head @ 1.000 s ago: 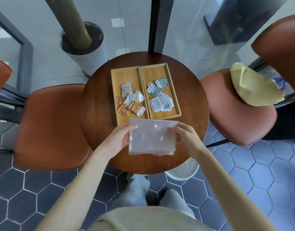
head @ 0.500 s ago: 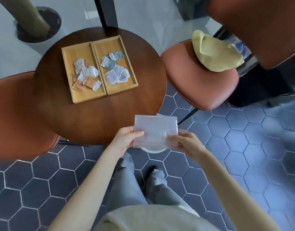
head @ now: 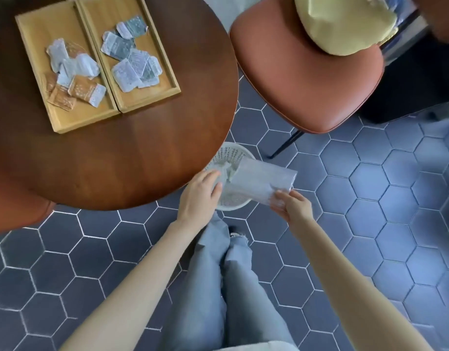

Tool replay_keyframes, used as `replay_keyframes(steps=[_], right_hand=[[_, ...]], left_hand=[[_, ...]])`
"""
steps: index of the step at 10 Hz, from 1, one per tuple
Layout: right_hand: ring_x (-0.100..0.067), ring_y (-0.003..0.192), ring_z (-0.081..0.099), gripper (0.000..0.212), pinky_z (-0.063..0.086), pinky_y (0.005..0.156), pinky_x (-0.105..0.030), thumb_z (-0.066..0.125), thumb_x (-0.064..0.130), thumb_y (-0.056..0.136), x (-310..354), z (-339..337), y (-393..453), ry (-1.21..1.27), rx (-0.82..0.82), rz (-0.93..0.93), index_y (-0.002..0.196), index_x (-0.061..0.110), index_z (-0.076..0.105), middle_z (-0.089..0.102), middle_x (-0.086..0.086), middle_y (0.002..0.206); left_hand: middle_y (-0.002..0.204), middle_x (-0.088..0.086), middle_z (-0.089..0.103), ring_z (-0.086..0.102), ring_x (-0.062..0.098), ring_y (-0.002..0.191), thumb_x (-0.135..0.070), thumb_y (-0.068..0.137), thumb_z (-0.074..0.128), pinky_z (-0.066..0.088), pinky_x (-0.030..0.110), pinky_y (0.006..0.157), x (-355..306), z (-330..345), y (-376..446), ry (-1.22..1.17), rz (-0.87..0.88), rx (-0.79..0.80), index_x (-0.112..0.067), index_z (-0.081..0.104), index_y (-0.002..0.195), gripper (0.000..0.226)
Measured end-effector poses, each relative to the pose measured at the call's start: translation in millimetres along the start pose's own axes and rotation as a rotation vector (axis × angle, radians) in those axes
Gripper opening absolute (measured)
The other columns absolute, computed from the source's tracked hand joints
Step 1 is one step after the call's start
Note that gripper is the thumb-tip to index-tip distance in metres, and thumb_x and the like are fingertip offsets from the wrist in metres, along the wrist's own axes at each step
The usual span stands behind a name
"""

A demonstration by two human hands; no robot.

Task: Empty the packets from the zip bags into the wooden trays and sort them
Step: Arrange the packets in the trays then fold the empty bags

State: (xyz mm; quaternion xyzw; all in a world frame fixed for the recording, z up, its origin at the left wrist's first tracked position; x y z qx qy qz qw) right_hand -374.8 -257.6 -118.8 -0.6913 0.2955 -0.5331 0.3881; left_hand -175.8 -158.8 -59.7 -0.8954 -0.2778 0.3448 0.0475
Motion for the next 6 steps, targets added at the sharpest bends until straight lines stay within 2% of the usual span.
replay_keyframes(steps=[1, 2, 3, 4, 5, 6], right_hand=[[-0.003, 0.042, 0.059, 0.022, 0.054, 0.046, -0.016, 0.058, -0.001, 0.085, -13.7, 24.0, 43.0, 0.011, -0.031, 0.021, 0.071, 0.015, 0.06, 0.059, -0.003, 0.07], [-0.014, 0.061, 0.061, 0.019, 0.055, 0.046, -0.017, 0.058, 0.0, 0.085, -32.9, 47.5, 91.7, -0.044, -0.029, 0.04, 0.073, 0.014, 0.061, 0.061, -0.006, 0.077], [-0.024, 0.077, 0.062, 0.014, 0.055, 0.054, -0.024, 0.058, 0.002, 0.085, -55.3, 72.9, 139.2, -0.144, -0.023, 0.056, 0.096, 0.004, 0.065, 0.062, -0.013, 0.092], [-0.024, 0.077, 0.058, 0.022, 0.056, 0.067, -0.033, 0.059, 0.006, 0.084, -77.3, 96.0, 184.6, -0.272, -0.011, 0.043, 0.104, 0.005, 0.066, 0.061, -0.012, 0.092], [-0.02, 0.066, 0.055, 0.016, 0.05, 0.054, -0.021, 0.059, 0.009, 0.083, -101.1, 112.4, 224.0, -0.388, -0.009, 0.03, 0.095, 0.011, 0.068, 0.059, -0.006, 0.082], [-0.023, 0.081, 0.056, 0.024, 0.047, 0.063, -0.028, 0.06, 0.008, 0.081, -121.9, 124.6, 257.9, -0.45, 0.013, 0.009, 0.104, 0.004, 0.068, 0.061, -0.007, 0.088]], left_hand=[[0.143, 0.016, 0.042, 0.038, 0.03, 0.133, -0.02, 0.087, 0.052, 0.025, 0.041, 0.109, 17.5, 16.9, 27.9, 0.327, 0.143, -0.036, -0.002, 0.042, 0.133, 0.05], [0.149, 0.014, 0.033, 0.03, 0.028, 0.138, -0.02, 0.083, 0.059, 0.021, 0.043, 0.11, 37.7, 27.2, 41.4, 0.456, 0.138, -0.047, -0.004, 0.031, 0.139, 0.064], [0.151, 0.012, 0.029, 0.025, 0.024, 0.14, -0.023, 0.083, 0.055, 0.02, 0.041, 0.113, 44.8, 34.8, 42.8, 0.546, 0.169, -0.066, -0.007, 0.023, 0.142, 0.069], [0.151, 0.012, 0.027, 0.023, 0.024, 0.139, -0.023, 0.085, 0.052, 0.02, 0.04, 0.112, 47.9, 38.9, 42.6, 0.587, 0.18, -0.111, -0.007, 0.02, 0.143, 0.068], [0.15, 0.011, 0.022, 0.024, 0.025, 0.139, -0.025, 0.088, 0.048, 0.02, 0.041, 0.112, 47.5, 41.3, 42.1, 0.603, 0.235, -0.165, -0.005, 0.018, 0.143, 0.066], [0.149, 0.013, 0.022, 0.022, 0.025, 0.139, -0.023, 0.089, 0.045, 0.021, 0.042, 0.112, 46.9, 42.9, 41.4, 0.608, 0.257, -0.222, -0.004, 0.022, 0.142, 0.061]])
Point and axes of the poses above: each hand's wrist, its own y-axis towards the middle knuckle, its own z-axis out of the palm, x = y × z, the point moved 4 cm from there along y, towards the middle knuckle
